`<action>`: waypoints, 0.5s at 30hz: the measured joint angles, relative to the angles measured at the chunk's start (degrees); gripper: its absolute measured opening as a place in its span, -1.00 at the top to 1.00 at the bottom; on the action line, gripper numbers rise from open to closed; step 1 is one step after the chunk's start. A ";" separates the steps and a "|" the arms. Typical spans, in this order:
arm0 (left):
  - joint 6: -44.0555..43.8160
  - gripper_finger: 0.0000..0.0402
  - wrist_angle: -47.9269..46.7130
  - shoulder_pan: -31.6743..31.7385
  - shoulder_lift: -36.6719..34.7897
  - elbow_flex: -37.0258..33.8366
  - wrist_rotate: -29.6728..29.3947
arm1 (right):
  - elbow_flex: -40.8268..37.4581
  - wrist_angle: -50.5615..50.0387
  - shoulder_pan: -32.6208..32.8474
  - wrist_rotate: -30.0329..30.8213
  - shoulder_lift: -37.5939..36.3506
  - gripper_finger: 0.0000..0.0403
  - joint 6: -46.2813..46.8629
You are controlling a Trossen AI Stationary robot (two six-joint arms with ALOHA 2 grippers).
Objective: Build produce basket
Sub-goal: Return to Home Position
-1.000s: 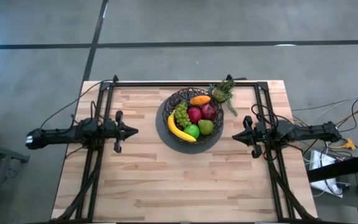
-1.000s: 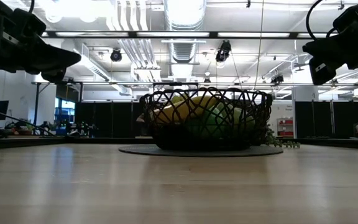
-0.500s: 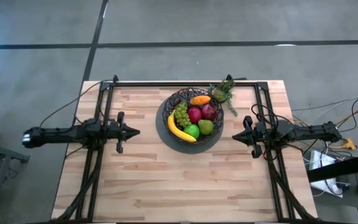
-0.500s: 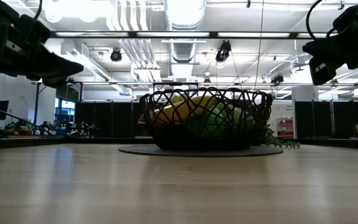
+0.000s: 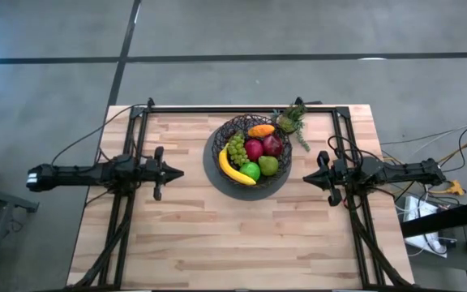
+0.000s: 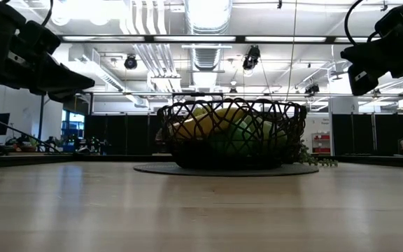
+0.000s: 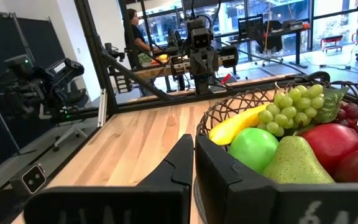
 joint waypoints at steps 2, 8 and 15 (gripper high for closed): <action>0.00 0.95 0.00 0.01 0.39 0.00 0.02 | 0.00 0.00 -0.02 0.00 0.00 0.96 0.01; 0.00 0.95 0.02 0.00 1.24 0.00 0.04 | 0.00 0.00 -0.02 0.00 0.00 0.96 -0.06; 0.02 0.95 0.04 0.01 1.93 0.00 0.07 | -0.02 1.58 -0.01 -10.71 -0.11 0.96 -4.97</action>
